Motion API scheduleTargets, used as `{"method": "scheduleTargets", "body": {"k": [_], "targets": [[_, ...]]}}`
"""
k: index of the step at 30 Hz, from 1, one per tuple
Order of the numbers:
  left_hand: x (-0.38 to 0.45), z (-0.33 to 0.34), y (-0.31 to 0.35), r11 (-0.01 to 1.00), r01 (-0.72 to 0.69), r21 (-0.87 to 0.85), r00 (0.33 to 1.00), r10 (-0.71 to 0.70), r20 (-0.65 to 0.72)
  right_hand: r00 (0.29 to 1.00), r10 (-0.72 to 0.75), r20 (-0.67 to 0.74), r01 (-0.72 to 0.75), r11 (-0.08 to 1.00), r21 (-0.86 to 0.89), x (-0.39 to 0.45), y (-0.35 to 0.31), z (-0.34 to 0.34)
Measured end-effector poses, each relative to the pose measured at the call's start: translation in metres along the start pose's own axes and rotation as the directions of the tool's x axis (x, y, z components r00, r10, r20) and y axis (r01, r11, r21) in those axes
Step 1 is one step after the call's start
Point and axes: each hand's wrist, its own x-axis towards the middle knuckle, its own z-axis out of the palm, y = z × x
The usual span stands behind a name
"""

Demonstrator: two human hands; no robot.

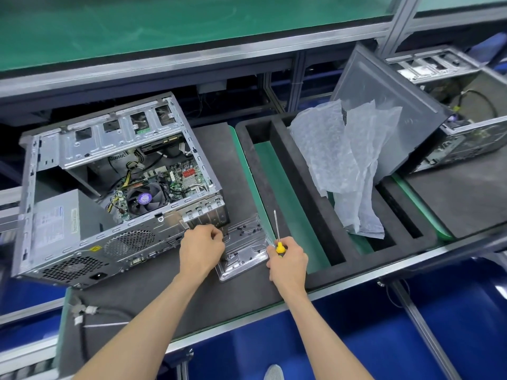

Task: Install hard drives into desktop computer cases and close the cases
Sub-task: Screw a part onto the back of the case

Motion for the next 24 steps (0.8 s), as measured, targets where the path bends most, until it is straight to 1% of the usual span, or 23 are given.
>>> {"method": "scheduleTargets", "body": {"k": [2,5,8,11,12,14,16,18,20,24], "targets": [[-0.002,-0.003,-0.011,1.000,0.003,0.030,1.000,-0.003,0.028,1.000,0.004,0.000,-0.004,1.000,-0.005,0.000,0.000,0.000],[-0.003,-0.011,-0.024,0.998,-0.065,-0.006,0.996,0.065,0.060,1.000,-0.015,-0.011,0.014,0.998,-0.067,0.000,-0.001,0.001],[-0.001,-0.018,-0.029,0.992,-0.123,-0.001,0.990,0.122,0.072,0.994,-0.073,-0.077,0.059,0.983,-0.177,-0.001,-0.004,0.002],[0.002,-0.023,-0.032,0.988,-0.156,0.011,0.986,0.154,0.067,0.987,-0.158,-0.039,0.144,0.959,-0.243,-0.002,-0.010,0.007],[0.002,-0.024,-0.032,0.984,-0.177,0.012,0.981,0.176,0.082,0.982,-0.188,-0.009,0.180,0.953,-0.245,-0.002,-0.013,0.009],[0.000,-0.023,-0.027,0.965,-0.262,0.019,0.952,0.255,0.170,0.973,-0.224,0.060,0.231,0.946,-0.226,0.001,-0.020,0.013],[-0.003,-0.018,-0.017,0.936,-0.345,0.069,0.909,0.315,0.273,0.967,-0.221,0.123,0.243,0.947,-0.210,0.004,-0.028,0.014],[-0.002,-0.014,-0.009,0.901,-0.406,0.149,0.878,0.340,0.337,0.965,-0.209,0.158,0.239,0.950,-0.201,0.008,-0.032,0.014],[0.002,-0.010,-0.003,0.860,-0.461,0.219,0.849,0.356,0.390,0.972,-0.182,0.151,0.207,0.964,-0.170,0.011,-0.033,0.012],[0.011,-0.008,0.002,0.796,-0.526,0.299,0.821,0.382,0.425,0.991,-0.136,0.016,0.137,0.983,-0.120,0.016,-0.029,0.004]]}}
